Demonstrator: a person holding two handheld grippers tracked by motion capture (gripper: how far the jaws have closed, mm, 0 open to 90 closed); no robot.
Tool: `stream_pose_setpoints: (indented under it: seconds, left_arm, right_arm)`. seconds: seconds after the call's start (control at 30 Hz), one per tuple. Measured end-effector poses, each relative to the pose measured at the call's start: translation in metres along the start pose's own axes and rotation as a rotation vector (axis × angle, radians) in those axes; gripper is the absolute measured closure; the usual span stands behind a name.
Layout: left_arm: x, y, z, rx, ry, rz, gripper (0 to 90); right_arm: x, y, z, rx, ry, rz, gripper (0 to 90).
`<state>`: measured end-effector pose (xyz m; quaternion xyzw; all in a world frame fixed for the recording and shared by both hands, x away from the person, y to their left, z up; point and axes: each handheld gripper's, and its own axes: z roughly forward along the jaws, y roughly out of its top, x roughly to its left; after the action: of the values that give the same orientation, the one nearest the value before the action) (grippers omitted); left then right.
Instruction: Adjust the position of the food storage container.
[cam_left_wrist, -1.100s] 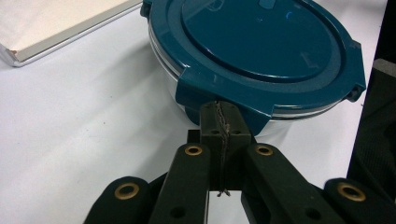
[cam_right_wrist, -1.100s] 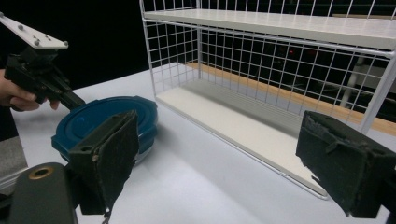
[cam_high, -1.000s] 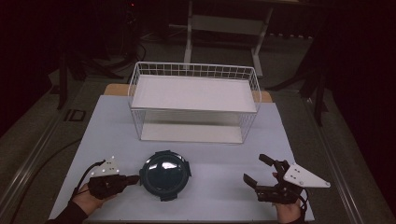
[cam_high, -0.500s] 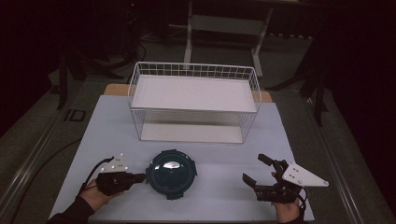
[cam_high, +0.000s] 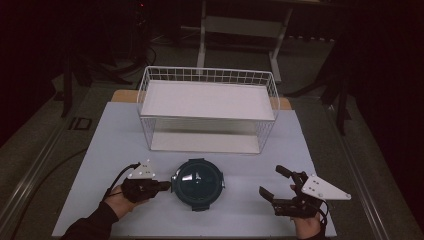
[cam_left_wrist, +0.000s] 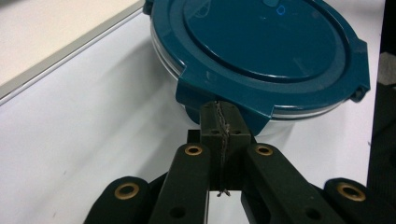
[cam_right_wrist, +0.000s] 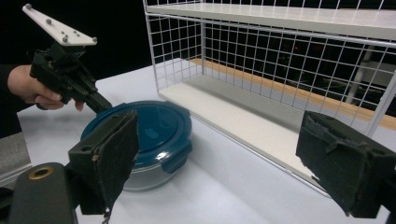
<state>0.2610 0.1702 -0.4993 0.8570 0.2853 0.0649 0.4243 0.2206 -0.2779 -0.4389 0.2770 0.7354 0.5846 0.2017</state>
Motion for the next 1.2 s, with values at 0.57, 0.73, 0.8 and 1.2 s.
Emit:
stream_pose_setpoints:
  seconds: [0.57, 0.73, 0.8, 1.2]
  left_arm:
    - [-0.001, 0.012, 0.016, -0.008, -0.026, 0.009, 90.0]
    - [-0.001, 0.015, 0.022, -0.015, -0.035, 0.003, 90.0]
    - [-0.002, 0.016, 0.024, -0.018, -0.036, 0.001, 90.0]
    - [-0.007, 0.026, 0.036, -0.014, -0.053, 0.002, 90.0]
  right_arm:
    - [0.001, -0.001, 0.002, 0.007, 0.013, 0.0, 12.9]
    - [0.001, -0.001, 0.003, 0.012, 0.018, -0.003, 12.8]
    - [0.002, -0.001, 0.003, 0.012, 0.018, -0.003, 12.8]
    - [0.002, -0.002, 0.004, 0.016, 0.018, 0.001, 12.9]
